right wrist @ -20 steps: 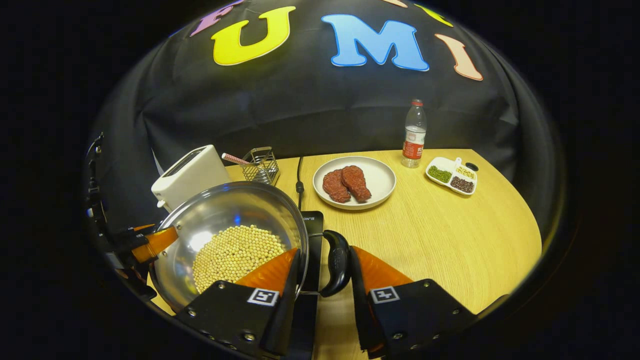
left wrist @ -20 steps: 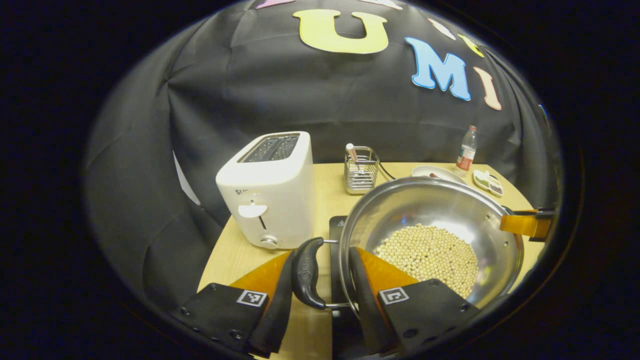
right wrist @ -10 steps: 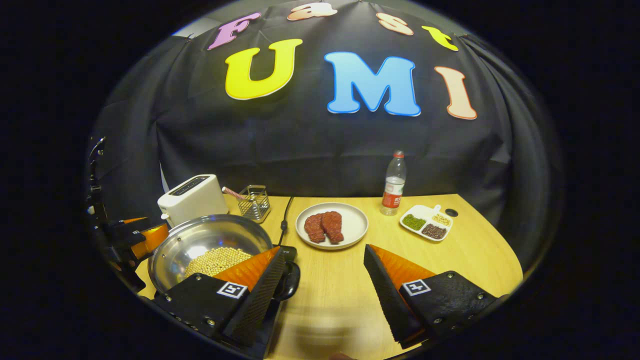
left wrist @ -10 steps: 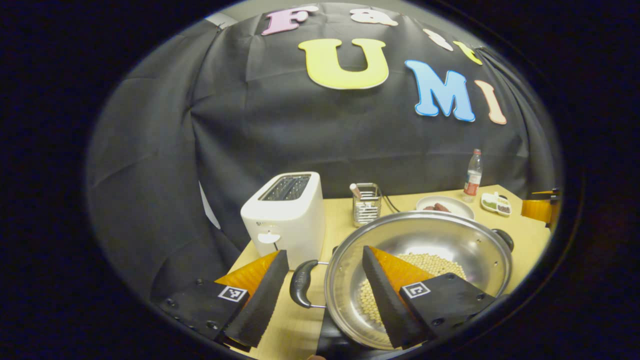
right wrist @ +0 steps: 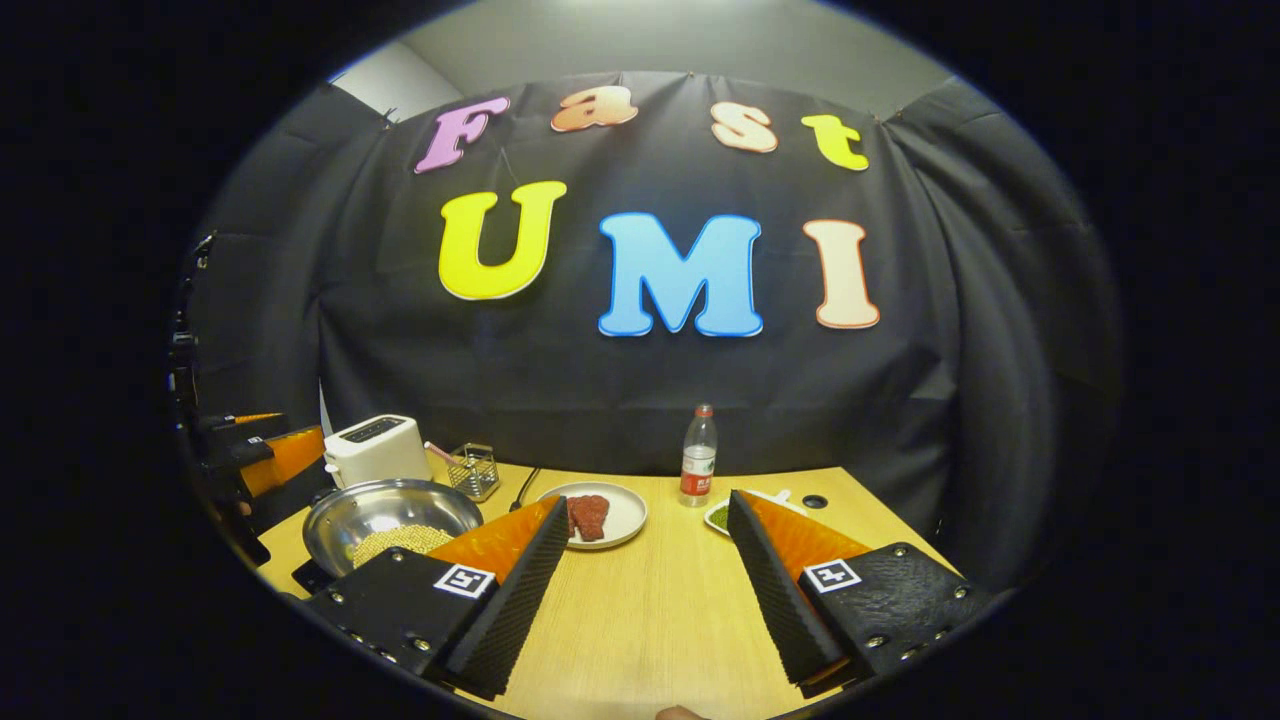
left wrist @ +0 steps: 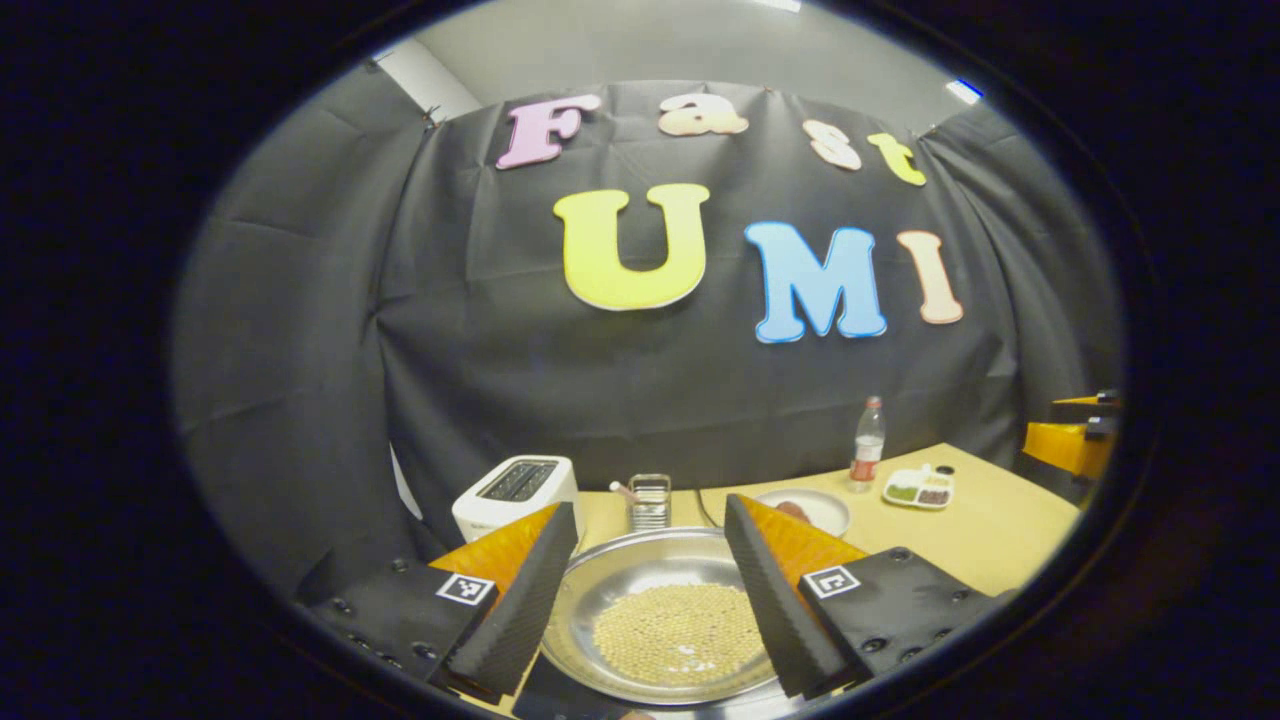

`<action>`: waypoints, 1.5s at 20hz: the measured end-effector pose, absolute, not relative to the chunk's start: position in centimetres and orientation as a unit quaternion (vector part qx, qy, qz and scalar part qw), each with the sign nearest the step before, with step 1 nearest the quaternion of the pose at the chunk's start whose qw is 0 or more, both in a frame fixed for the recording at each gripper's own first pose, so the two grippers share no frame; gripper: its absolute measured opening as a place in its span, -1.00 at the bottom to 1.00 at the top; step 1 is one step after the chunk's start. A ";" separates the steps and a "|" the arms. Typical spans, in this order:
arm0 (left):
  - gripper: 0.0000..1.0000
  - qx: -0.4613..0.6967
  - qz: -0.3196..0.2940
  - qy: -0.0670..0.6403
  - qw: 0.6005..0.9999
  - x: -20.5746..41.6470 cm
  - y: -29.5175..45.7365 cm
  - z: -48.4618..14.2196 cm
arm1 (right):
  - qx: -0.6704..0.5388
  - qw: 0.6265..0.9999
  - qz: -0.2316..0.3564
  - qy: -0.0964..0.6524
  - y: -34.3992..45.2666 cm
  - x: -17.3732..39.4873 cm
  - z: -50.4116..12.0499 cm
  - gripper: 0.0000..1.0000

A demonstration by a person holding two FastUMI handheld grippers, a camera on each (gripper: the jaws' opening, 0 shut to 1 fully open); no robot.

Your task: First push the handle of the pot to place it horizontally, then grasp the pot with both hands and set it on the induction cooktop.

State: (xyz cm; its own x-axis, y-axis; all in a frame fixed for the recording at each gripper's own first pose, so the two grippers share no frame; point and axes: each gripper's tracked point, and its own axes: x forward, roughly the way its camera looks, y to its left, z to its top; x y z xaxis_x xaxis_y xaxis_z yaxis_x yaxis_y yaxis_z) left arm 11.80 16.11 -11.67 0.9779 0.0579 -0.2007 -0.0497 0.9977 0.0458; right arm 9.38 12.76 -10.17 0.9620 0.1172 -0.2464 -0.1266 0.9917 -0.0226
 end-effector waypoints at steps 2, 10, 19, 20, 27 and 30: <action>0.88 0.017 0.019 0.084 0.996 9.5 13.1 -9.1 | -0.022 0.991 0.069 0.111 11.1 7.2 -8.8 0.93; 0.92 0.019 0.016 0.057 0.998 0.1 4.6 -4.7 | -0.018 0.994 0.088 0.063 5.4 -0.6 -4.4 0.93; 0.92 0.027 0.011 0.010 1.000 -5.7 0.9 1.1 | 0.020 0.997 0.062 0.039 1.9 -5.3 -1.8 0.92; 0.92 0.025 0.011 0.007 1.000 -5.9 1.0 1.4 | 0.022 0.998 0.057 0.035 1.7 -5.4 -1.6 0.92; 1.00 0.010 0.023 -0.004 1.000 -7.2 3.2 2.4 | 0.005 0.999 0.046 0.022 1.9 -6.3 -0.2 0.94; 0.80 0.018 0.030 -0.005 0.999 -8.0 4.5 2.6 | 0.003 0.999 0.041 0.019 2.0 -6.3 0.0 0.92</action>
State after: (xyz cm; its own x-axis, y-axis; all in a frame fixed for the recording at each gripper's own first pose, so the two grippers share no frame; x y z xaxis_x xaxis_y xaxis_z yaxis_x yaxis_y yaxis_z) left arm -7.95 4.50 2.65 0.9982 0.0588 0.0112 -0.0592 0.9976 0.0358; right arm -6.33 2.01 -0.01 0.9960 0.0814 -0.0378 -0.0812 0.9967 0.0079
